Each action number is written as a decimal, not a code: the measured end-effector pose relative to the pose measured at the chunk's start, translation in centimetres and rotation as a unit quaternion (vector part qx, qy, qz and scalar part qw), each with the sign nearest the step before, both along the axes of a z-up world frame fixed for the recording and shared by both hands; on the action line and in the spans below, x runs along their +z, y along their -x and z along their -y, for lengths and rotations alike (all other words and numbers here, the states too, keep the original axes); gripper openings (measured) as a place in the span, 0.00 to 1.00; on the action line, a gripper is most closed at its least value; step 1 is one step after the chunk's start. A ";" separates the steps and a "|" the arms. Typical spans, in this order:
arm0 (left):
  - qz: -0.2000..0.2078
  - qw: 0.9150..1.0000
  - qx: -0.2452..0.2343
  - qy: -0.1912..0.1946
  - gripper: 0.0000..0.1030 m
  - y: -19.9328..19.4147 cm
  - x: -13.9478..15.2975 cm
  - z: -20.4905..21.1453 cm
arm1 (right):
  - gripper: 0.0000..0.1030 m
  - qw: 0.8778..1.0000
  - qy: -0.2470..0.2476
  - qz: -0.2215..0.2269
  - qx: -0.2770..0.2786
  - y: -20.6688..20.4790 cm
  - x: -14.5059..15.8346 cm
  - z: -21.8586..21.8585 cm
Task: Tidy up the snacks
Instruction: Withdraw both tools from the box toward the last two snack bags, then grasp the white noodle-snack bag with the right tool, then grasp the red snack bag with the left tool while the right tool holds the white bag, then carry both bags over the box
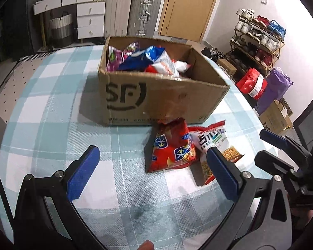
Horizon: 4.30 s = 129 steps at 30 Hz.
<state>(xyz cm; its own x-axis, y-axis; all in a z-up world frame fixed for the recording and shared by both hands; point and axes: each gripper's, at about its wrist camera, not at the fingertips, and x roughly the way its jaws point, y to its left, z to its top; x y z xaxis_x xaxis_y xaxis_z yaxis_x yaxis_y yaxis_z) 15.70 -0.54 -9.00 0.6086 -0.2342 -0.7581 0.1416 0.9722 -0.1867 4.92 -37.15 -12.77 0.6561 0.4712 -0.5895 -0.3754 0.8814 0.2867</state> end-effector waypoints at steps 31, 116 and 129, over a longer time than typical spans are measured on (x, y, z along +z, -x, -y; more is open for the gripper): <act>-0.046 0.998 -0.006 0.034 0.99 -4.9 -5.9 -1.9 | 0.42 0.994 -0.038 -0.094 0.052 -6.8 -7.7 -2.2; -0.010 0.997 -0.056 0.042 0.37 0.0 -0.6 0.5 | 0.41 0.997 -0.072 -0.015 0.025 1.6 -0.4 -0.1; 0.009 0.998 -0.047 0.042 0.37 1.8 3.1 -1.4 | 0.41 0.997 -0.066 0.004 0.043 1.3 2.0 -2.1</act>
